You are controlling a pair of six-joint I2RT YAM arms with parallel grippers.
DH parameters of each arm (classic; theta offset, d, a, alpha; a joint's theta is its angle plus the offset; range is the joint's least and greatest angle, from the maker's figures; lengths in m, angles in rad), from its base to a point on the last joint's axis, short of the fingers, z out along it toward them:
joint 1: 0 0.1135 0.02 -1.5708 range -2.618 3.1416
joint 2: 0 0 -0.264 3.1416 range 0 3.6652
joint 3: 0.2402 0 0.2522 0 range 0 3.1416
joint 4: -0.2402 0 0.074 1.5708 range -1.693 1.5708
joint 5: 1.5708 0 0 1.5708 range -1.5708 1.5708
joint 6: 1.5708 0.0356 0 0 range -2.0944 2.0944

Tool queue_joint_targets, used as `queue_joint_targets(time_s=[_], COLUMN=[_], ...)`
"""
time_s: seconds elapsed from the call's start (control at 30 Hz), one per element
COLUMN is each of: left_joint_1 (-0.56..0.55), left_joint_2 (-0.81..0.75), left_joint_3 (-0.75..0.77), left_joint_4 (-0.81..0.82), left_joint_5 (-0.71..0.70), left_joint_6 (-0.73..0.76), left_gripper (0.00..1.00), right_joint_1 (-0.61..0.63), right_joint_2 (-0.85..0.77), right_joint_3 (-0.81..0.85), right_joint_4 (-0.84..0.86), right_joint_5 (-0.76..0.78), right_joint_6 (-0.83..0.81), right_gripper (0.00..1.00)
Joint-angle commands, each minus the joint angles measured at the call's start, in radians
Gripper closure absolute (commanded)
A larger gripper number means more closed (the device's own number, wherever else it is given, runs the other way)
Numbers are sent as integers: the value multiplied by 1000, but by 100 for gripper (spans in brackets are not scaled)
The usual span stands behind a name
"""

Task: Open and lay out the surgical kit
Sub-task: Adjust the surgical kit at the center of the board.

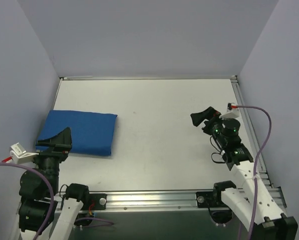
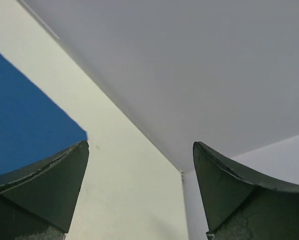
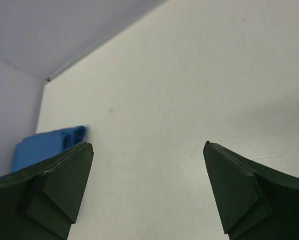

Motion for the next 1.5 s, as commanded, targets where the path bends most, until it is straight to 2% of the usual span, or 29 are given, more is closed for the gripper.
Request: queue_joint_targets(time_s=[0.0, 0.03, 0.1, 0.17, 0.2, 0.27, 0.3, 0.33, 0.53, 0.8, 0.97, 1.1, 1.3, 1.4, 1.43, 1.47], left_joint_1=[-8, -8, -8, -8, -8, -8, -8, -8, -7, -8, -8, -8, -8, -8, -7, -8], left_joint_2=[58, 81, 115, 134, 147, 175, 189, 215, 259, 258, 261, 256, 235, 252, 265, 273], left_joint_3=[100, 125, 129, 122, 120, 119, 122, 126, 132, 116, 103, 103, 94, 97, 99, 100], left_joint_4=[-350, -339, -284, -250, -251, -268, -279, -293, -319, -287, -267, -274, -278, -271, -273, -274], left_joint_5=[-123, -95, 39, 118, 121, 117, 101, 97, 109, 152, 164, 172, 175, 202, 219, 227], left_joint_6=[124, 161, 254, 276, 273, 264, 244, 237, 230, 249, 258, 261, 247, 252, 252, 252], left_gripper=[6, 6, 6, 6, 6, 0, 7, 8, 8, 7, 7, 7, 9, 13, 16, 17], right_joint_1=[46, 70, 144, 220, 309, 380, 406, 456, 584, 685, 728, 735, 730, 718, 715, 707], right_joint_2=[141, 213, 355, 454, 504, 664, 711, 806, 1128, 1382, 1453, 1491, 1575, 1609, 1614, 1614], right_joint_3=[36, 46, 77, 103, 129, 218, 246, 272, 506, 716, 798, 821, 889, 890, 881, 870], right_joint_4=[-40, -14, 116, 225, 270, 325, 394, 426, 571, 674, 646, 655, 649, 692, 709, 744], right_joint_5=[10, 31, -30, -81, -50, -39, -53, -62, -110, -165, -148, -131, -154, -173, -182, -182], right_joint_6=[-72, -72, -82, -96, -93, -81, -69, -56, -9, 48, 51, 66, 80, 108, 118, 128], right_gripper=[0, 0, 0, 0, 0, 0, 1, 1, 9, 7, 5, 9, 21, 41, 56, 62])
